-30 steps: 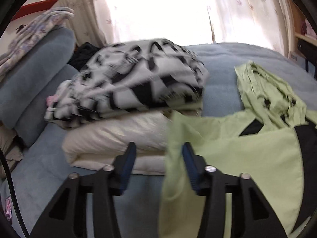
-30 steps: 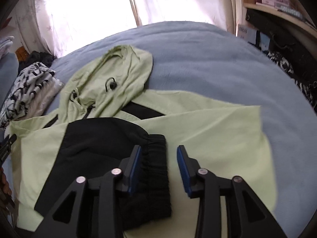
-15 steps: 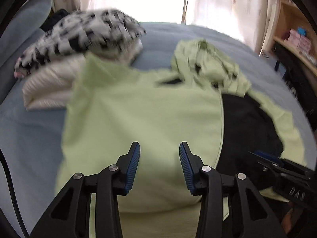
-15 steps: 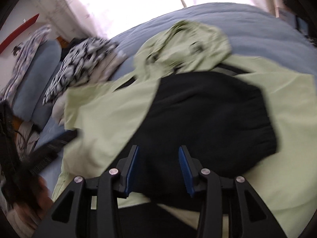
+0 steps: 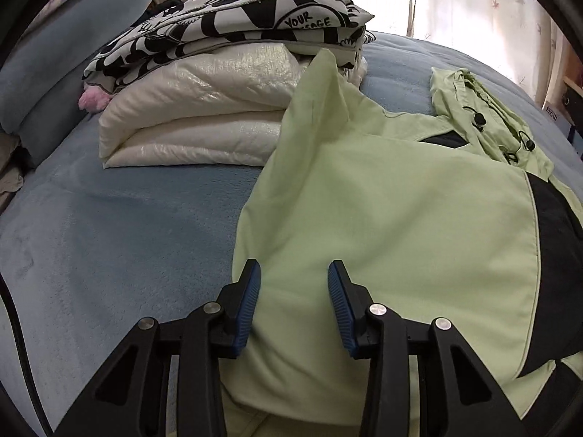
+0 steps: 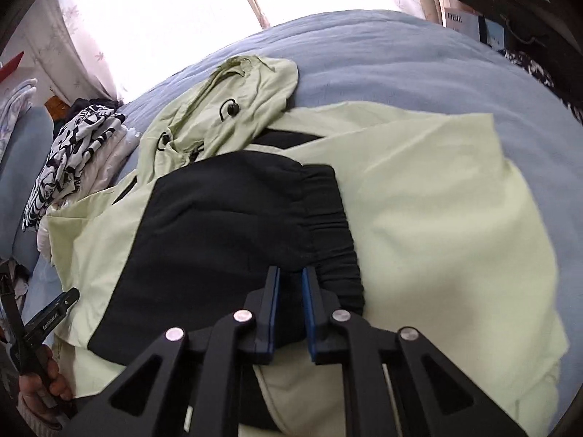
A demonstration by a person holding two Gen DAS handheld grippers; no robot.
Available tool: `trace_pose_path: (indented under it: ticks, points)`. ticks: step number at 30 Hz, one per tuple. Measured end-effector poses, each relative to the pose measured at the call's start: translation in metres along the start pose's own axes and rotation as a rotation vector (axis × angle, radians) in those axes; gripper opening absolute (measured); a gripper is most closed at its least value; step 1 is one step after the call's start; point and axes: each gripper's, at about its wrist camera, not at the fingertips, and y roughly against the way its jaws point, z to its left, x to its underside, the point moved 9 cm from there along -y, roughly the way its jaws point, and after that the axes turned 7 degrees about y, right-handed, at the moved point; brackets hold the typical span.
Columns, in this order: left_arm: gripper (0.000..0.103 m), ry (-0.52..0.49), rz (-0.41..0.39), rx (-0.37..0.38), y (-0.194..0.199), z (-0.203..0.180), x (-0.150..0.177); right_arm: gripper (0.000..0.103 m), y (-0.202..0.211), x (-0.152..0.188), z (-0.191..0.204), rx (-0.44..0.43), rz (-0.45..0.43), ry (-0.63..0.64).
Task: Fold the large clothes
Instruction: 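Release the jacket and move both grippers to the black hem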
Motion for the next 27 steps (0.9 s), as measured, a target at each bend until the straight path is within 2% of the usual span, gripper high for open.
trace_pose_path:
  ticks: [2,4,6,16,27]
  points:
    - [0.039,0.016,0.010,0.014,0.005,0.002,0.001,0.019,0.006,0.000,0.005,0.020,-0.003,0.006]
    - [0.039,0.030,0.021,0.031,0.009,0.006,-0.002,0.031,0.013,0.001,0.011,0.023,-0.007,0.009]
    - [0.041,0.031,0.023,0.040,0.019,0.007,-0.002,0.037,0.020,0.003,0.016,0.018,-0.010,0.011]
    - [0.048,-0.003,-0.026,0.032,0.091,0.023,0.007,0.039,0.074,0.010,0.037,-0.037,-0.051,0.004]
    - [0.052,-0.007,-0.078,0.034,0.177,0.055,0.037,0.039,0.142,0.039,0.045,-0.059,-0.099,0.001]
